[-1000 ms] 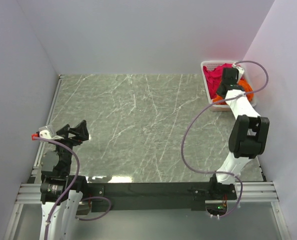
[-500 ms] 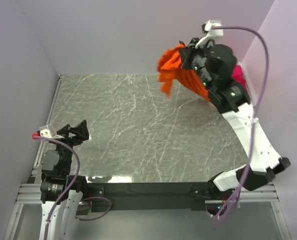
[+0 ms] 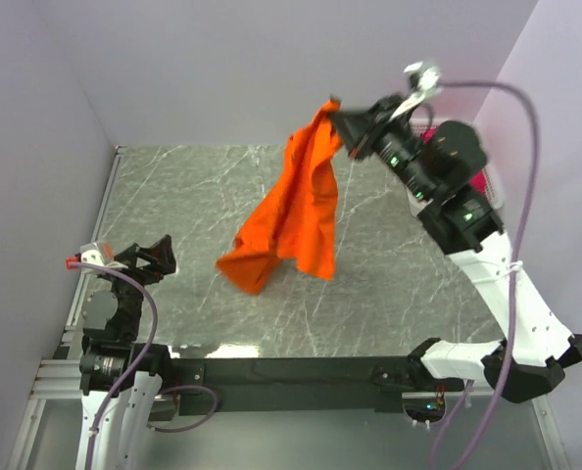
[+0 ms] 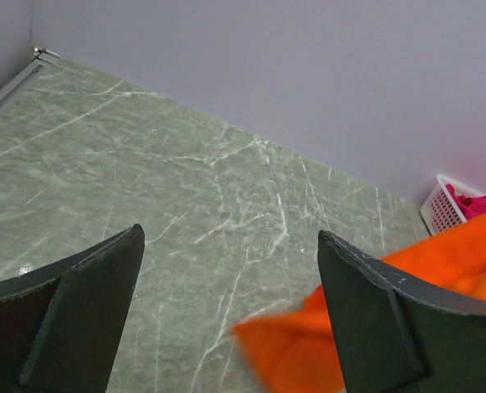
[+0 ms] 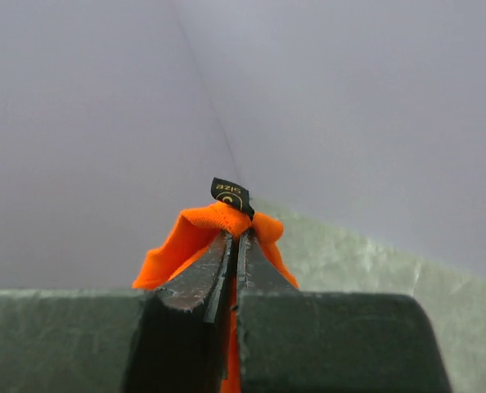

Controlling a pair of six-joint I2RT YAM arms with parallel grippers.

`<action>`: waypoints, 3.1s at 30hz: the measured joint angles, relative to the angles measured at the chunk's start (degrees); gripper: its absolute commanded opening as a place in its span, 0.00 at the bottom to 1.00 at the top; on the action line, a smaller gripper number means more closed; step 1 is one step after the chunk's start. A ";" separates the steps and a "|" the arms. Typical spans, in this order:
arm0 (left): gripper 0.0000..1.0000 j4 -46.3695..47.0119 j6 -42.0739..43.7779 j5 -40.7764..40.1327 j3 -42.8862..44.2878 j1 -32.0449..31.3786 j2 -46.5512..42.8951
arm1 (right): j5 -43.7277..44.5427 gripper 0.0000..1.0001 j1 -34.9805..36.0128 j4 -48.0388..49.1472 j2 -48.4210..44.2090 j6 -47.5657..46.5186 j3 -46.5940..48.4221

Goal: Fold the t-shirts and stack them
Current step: Move the tshirt to the center of the board, then flatten the tshirt out

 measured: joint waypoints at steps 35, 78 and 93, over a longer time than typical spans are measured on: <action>0.89 2.32 -12.24 -0.70 12.39 -32.61 58.60 | 11.58 0.61 9.79 -11.58 -0.15 3.65 -53.75; 0.46 13.03 -12.46 -4.17 17.59 -33.51 81.00 | 21.09 0.00 -1.79 -4.59 -13.00 4.42 -52.37; 0.01 6.47 -8.28 -14.75 22.01 -33.86 74.69 | 21.27 0.00 -4.46 -7.19 -14.56 3.93 -50.84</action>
